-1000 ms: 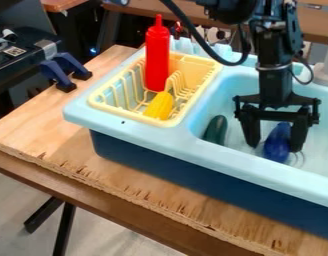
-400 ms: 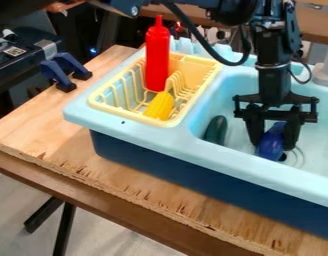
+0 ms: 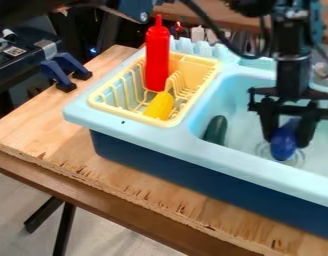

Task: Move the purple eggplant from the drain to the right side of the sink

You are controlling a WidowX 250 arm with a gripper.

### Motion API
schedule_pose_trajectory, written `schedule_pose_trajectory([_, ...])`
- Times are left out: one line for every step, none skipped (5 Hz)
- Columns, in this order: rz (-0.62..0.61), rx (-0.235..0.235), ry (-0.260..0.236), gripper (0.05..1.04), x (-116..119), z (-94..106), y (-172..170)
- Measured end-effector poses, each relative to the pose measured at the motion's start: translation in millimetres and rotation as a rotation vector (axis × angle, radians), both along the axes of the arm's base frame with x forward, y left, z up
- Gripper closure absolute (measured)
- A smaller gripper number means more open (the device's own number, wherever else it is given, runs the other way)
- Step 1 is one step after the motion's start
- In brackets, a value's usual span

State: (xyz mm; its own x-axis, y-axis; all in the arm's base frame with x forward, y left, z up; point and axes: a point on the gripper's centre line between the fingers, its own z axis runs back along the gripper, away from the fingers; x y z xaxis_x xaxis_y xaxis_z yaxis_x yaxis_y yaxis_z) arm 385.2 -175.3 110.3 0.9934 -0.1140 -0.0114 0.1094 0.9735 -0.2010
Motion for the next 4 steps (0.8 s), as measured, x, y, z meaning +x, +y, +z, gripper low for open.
schedule_pose_trajectory([-0.025, 0.063, -0.055, 0.435, 0, 19.2, -15])
schedule_pose_trajectory([-0.05, 0.078, -0.06, 0.436, 0, 27.0, -39])
schedule_pose_trajectory([-0.063, 0.051, -0.021, 0.435, -2, 18.5, -53])
schedule_pose_trajectory([-0.061, 0.006, -0.003, 0.435, -3, 15.1, -57])
